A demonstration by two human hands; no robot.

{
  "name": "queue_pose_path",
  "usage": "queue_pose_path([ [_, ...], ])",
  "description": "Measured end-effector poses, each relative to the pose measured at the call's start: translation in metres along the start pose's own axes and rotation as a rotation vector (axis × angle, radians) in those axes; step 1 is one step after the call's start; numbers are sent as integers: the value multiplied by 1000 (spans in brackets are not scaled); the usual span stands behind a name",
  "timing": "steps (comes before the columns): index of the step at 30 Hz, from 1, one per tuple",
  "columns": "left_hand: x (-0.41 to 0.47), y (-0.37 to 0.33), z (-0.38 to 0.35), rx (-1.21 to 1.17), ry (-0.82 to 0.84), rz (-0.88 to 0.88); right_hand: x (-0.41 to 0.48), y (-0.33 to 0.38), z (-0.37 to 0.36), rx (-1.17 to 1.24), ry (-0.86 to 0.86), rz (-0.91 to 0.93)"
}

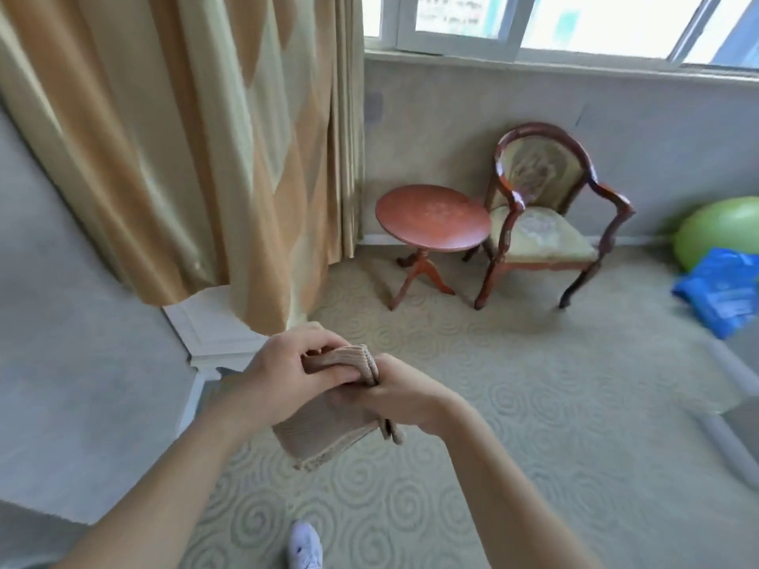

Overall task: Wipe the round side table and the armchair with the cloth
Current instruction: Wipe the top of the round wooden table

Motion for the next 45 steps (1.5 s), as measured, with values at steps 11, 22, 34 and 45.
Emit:
queue_pose_path([
  [11, 260, 74, -61, -108, 37, 165, 100, -83, 185, 744, -371, -132],
  [22, 472, 59, -134, -571, 166, 369, 181, -130, 344, 1220, -486, 29],
  [34, 660, 39, -216, -131, -288, 280, 274, -236, 548, 1319, -478, -144],
  [45, 787, 143, -260, -184, -282, 693, 380, -321, 669, 1453, -624, -300],
])
Point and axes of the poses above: each hand's wrist, its own x-axis towards the middle knuckle, its own z-axis out of the back of the hand, y = z × x, the point moved 6 cm from there along x, towards the middle knuckle, and after that the axes turned 3 degrees about z, right-handed, at the moved point
